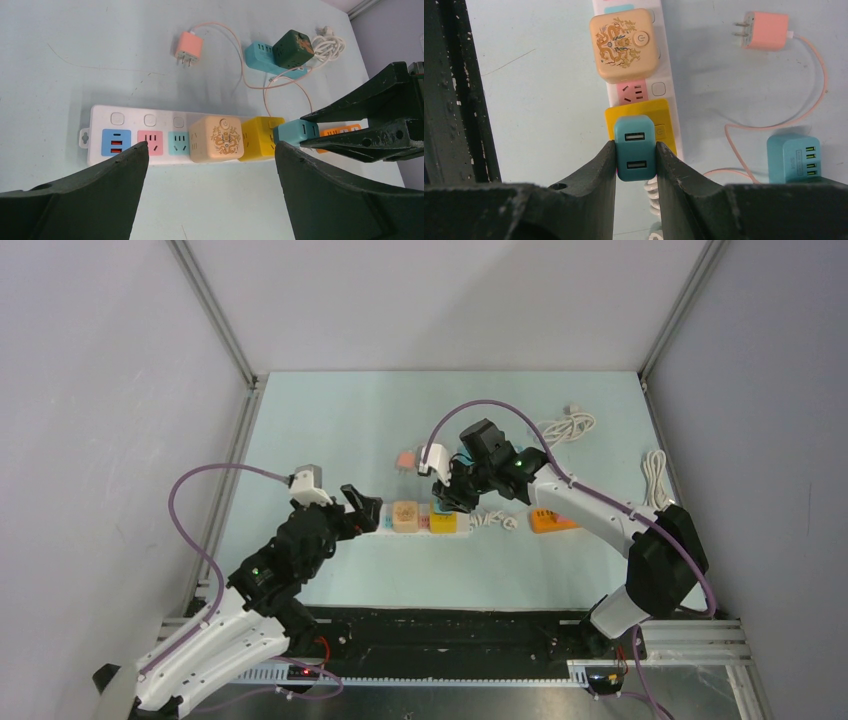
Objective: Insert the plug
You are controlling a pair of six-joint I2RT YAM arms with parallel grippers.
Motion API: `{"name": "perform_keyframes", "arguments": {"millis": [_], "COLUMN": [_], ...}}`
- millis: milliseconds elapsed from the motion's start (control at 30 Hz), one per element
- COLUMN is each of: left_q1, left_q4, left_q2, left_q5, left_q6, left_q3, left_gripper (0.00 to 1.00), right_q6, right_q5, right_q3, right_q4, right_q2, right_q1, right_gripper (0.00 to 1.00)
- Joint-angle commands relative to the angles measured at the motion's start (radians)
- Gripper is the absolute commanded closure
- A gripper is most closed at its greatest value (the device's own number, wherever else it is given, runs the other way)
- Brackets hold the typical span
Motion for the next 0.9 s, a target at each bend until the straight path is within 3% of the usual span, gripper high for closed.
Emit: {"name": "perform_keyframes", "arguments": {"millis": [0,433,867], "left_q1": [0.011,0.011,0.012], "left_q4": [0.019,0.019,0.018], "left_q2": [0.003,0.011,0.004], "left_q5": [0.008,0.009,0.013], "left_q6": [-0.013,-0.012,-0.010], "left_q3": [-0.009,-0.013,-0.018], "left_gripper": [0.00,0.00,0.00], "right_q6": [-0.042,-0.099,-0.137], "right_q5": [-0.023,0.005,-0.067], "right_q3": [-0.001,-0.025,-0.065], "right_q4": [-0.017,0.061,0.009], "right_q2": [-0.018,0.031,0.046], "right_q1": [-0.007,-0.011,-0.020], "right_gripper": [1.00,1.00,1.00]}}
